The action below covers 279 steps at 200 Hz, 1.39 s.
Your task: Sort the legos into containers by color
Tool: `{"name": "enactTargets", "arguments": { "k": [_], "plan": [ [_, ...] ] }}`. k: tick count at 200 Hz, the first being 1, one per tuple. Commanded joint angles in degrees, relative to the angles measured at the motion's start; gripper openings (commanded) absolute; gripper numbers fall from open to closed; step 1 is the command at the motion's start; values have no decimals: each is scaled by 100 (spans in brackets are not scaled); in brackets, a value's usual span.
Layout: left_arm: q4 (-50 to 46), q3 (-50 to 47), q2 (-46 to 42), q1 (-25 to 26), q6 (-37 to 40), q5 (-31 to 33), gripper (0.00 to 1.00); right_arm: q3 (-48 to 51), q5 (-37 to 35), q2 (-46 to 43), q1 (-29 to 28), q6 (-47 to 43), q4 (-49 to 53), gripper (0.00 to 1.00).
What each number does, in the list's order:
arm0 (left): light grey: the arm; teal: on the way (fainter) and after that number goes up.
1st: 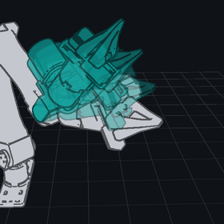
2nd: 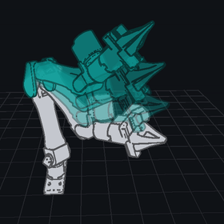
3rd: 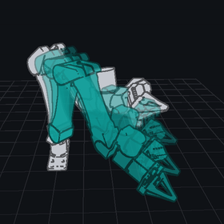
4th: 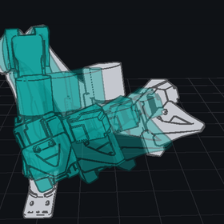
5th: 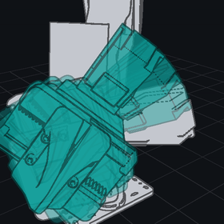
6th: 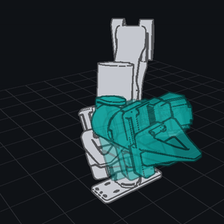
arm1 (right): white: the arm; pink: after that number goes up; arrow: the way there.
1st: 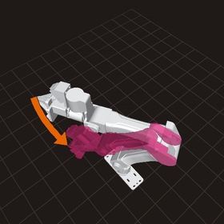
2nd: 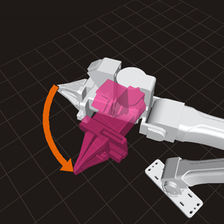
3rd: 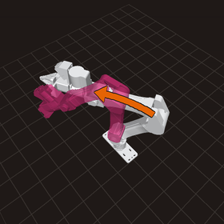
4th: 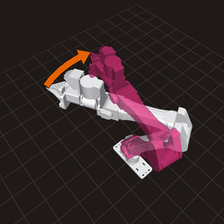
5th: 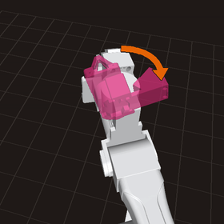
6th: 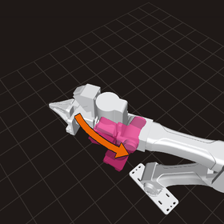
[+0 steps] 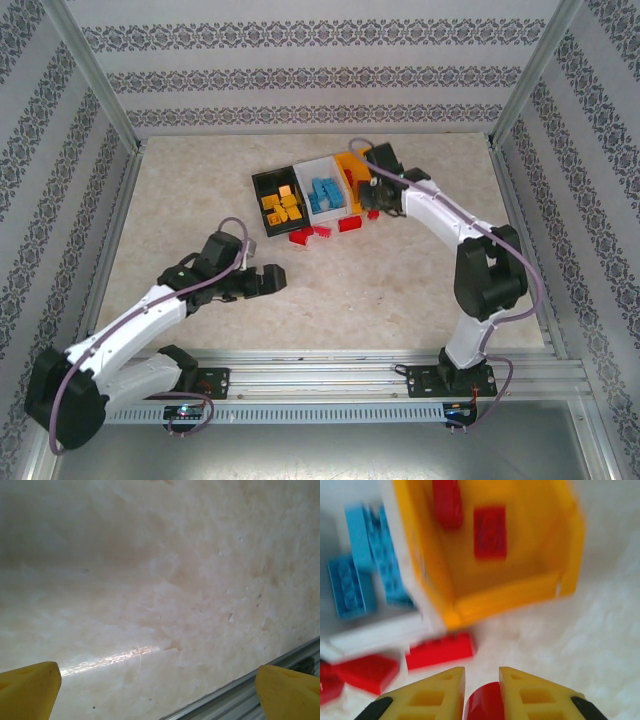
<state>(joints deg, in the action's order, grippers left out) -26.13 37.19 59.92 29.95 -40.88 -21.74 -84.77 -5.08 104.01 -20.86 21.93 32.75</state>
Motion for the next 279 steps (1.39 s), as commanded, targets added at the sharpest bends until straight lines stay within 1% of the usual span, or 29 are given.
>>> {"name": "enactTargets", "arguments": {
  "k": [1,10,30,36,43,60,74,91,102,114,127,145,160,174,205,227,237,251,266,279],
  "plan": [
    [701,-41,472,403,-244,190,100,-981,92,656,257,-486,163,23],
    [826,-8,677,503,-280,226,100,-1399,104,973,320,-601,184,27],
    [1057,71,1019,547,-329,213,100,-2270,-23,1581,368,-750,503,46],
    [1073,111,1082,543,-312,243,100,-2398,-74,1662,361,-751,591,52],
    [1057,183,1163,544,-278,285,100,-2402,-78,1641,344,-729,589,57],
    [971,350,1320,538,-170,406,100,-1787,-2,1264,257,-669,210,62],
    [952,444,1441,534,-81,454,100,-1029,71,820,181,-596,-72,63],
    [951,514,1545,496,-36,484,100,-41,444,317,90,-444,-430,63],
    [974,513,1547,468,-29,458,100,443,623,159,-13,-383,-514,64],
    [991,509,1525,420,-10,419,100,813,685,119,-183,-387,-540,68],
    [982,498,1472,389,10,357,100,1018,637,198,-390,-475,-549,72],
    [943,452,1350,362,35,320,100,1052,549,406,-577,-589,-544,78],
    [923,361,1213,353,6,317,100,988,544,563,-645,-674,-624,85],
    [917,264,1067,354,-41,323,100,805,459,745,-641,-713,-581,88],
    [813,129,814,322,-82,358,100,293,246,1203,-632,-870,-347,89],
    [691,127,710,268,-52,366,100,57,221,1455,-577,-883,-313,87],
    [663,130,684,249,-36,381,100,-23,216,1543,-555,-883,-323,84],
    [627,134,666,222,-19,364,100,-116,203,1630,-542,-909,-331,77],
    [596,133,671,204,-8,362,100,-150,169,1637,-526,-895,-324,65],
    [592,126,671,189,-6,354,100,-52,152,1518,-523,-860,-355,56]
  ]
}}
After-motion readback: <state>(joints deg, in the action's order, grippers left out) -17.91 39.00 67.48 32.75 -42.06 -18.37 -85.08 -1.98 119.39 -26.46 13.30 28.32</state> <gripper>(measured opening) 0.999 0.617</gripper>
